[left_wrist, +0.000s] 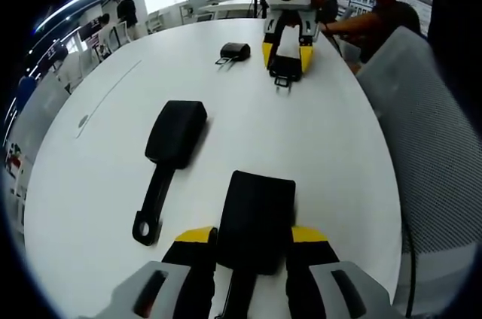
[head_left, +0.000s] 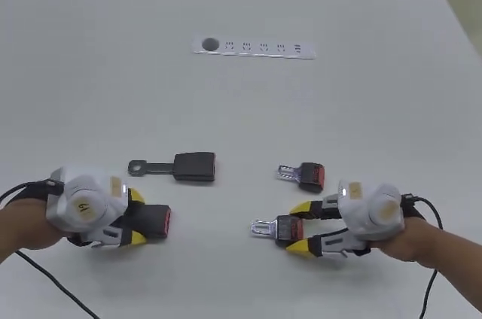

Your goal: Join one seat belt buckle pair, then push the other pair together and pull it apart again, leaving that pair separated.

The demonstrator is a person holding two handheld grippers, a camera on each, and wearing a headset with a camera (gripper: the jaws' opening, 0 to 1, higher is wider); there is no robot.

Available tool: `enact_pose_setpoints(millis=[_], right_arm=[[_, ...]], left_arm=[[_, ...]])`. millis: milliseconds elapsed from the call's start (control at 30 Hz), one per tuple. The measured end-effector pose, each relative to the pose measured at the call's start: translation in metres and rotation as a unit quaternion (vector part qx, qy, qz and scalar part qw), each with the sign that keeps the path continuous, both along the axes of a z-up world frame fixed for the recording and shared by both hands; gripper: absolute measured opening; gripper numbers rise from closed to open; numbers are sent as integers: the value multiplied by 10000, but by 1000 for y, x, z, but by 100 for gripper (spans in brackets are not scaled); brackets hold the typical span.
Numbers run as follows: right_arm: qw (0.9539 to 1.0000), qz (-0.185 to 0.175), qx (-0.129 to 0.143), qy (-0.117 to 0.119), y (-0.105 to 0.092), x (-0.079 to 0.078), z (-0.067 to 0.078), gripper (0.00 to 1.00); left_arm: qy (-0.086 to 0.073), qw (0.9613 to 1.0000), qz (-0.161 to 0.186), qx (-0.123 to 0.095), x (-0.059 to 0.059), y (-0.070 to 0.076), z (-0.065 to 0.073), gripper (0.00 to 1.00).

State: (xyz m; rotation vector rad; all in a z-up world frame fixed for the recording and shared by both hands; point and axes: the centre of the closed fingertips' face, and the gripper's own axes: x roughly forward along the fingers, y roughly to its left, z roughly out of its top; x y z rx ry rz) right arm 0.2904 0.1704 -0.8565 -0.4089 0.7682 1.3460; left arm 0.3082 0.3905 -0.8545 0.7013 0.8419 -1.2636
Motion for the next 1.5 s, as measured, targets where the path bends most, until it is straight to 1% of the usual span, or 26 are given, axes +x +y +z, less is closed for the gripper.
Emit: enact_pose_setpoints(millis=[33, 100, 133, 233, 400, 500, 633, 867, 900, 967, 1000, 1167, 1233, 1300, 1433, 1500], right_arm=[[10000, 39, 43, -12, 4, 1, 0, 35], [10000, 28, 30, -5, 8, 3, -1, 35], [9999, 68, 80, -38, 12, 4, 0, 35], [9999, 78, 58, -29, 17, 5, -2, 35], [9998, 115, 139, -55, 30, 10, -3, 35], [9997, 137, 199, -72, 41, 10, -2, 35], [9996, 154, 224, -60, 50, 11, -3, 35], [9991, 242, 326, -86, 75, 11, 0, 35], [9989, 285, 360, -102, 81, 11, 0, 35], [9990, 278, 348, -92, 85, 10, -1, 35], [9987, 310, 395, -107, 91, 10, -1, 35], [9985, 283, 458, -49, 105, 11, -2, 35], [9979, 313, 561, -59, 114, 11, 0, 35], [9980, 313, 546, -44, 119, 10, -1, 35], [9975, 304, 633, 7, 130, 11, -2, 35], [9973, 309, 665, -8, 136, 11, -2, 35]], left_arm=[[3, 10000, 1, 1, 0, 0, 0, 37], [2, 10000, -12, 11, 0, 0, 0, 37], [4, 10000, -14, 15, 0, 0, 0, 37], [4, 10000, -28, 23, 0, 0, -1, 37], [18, 10000, -47, 49, 1, 2, -3, 37], [20, 9999, -78, 71, 1, 2, -4, 37], [19, 9999, -77, 65, 2, 2, -5, 37], [38, 9998, -126, 135, 2, 2, -6, 37], [34, 9998, -131, 138, 2, 2, -6, 37], [33, 9998, -127, 132, 2, 2, -6, 37], [32, 9998, -125, 129, 2, 2, -6, 37], [36, 9998, -139, 148, 1, 2, -7, 37], [34, 9998, -143, 146, 1, 2, -7, 37], [34, 9998, -136, 139, 1, 2, -7, 37], [33, 9998, -151, 145, 1, 2, -7, 37], [31, 9998, -163, 149, 0, 1, -7, 37]])
